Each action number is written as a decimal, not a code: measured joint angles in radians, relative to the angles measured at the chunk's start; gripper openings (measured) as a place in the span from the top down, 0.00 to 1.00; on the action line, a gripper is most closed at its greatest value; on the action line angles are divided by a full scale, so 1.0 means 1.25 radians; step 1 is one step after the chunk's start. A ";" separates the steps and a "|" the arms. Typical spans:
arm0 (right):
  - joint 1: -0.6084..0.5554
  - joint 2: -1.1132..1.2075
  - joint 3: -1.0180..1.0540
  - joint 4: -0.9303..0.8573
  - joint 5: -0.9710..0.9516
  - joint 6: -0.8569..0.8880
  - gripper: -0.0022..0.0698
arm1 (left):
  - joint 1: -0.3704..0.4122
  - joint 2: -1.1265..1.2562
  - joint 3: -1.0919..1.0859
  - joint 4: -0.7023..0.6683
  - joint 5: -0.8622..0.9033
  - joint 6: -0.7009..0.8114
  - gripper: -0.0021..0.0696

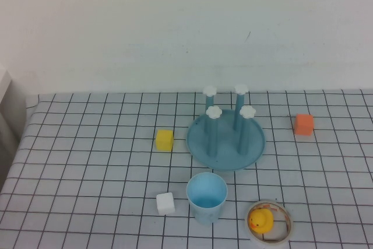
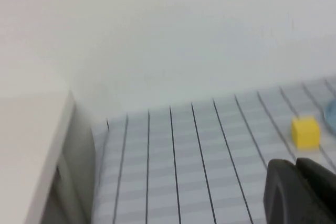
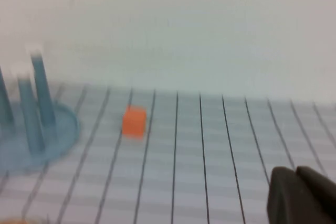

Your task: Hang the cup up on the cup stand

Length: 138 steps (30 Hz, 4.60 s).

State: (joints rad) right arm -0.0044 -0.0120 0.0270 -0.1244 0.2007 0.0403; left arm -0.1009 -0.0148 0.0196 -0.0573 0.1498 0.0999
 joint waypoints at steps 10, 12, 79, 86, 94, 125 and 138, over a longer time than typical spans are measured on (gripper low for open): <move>0.002 0.000 0.000 0.000 -0.392 0.000 0.97 | 0.000 0.000 0.000 0.000 -0.340 0.000 0.97; 0.002 0.000 0.000 -0.002 -0.470 0.000 0.97 | 0.000 0.000 0.000 0.000 -0.389 0.000 0.97; 0.534 1.292 -0.699 1.029 -0.059 -1.274 0.96 | 0.000 0.238 -0.409 0.050 0.261 -0.031 0.97; 0.534 1.460 -0.812 1.077 -0.056 -1.242 0.58 | 0.000 0.238 -0.390 0.056 0.270 -0.031 0.97; 0.519 1.542 -0.865 1.084 -0.082 -1.185 0.34 | 0.000 0.231 -0.329 0.046 0.243 -0.031 0.97; 0.414 1.687 -0.870 1.086 0.020 -1.165 0.72 | 0.000 0.229 -0.294 0.037 0.179 -0.031 0.97; 0.414 1.587 -0.870 1.161 0.020 -1.225 0.95 | 0.000 0.229 -0.290 -0.031 0.132 -0.031 0.97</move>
State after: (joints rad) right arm 0.5133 1.9719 -1.0610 1.3266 0.2252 -1.4915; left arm -0.1009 0.2718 -0.3431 -0.0965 0.3154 0.0617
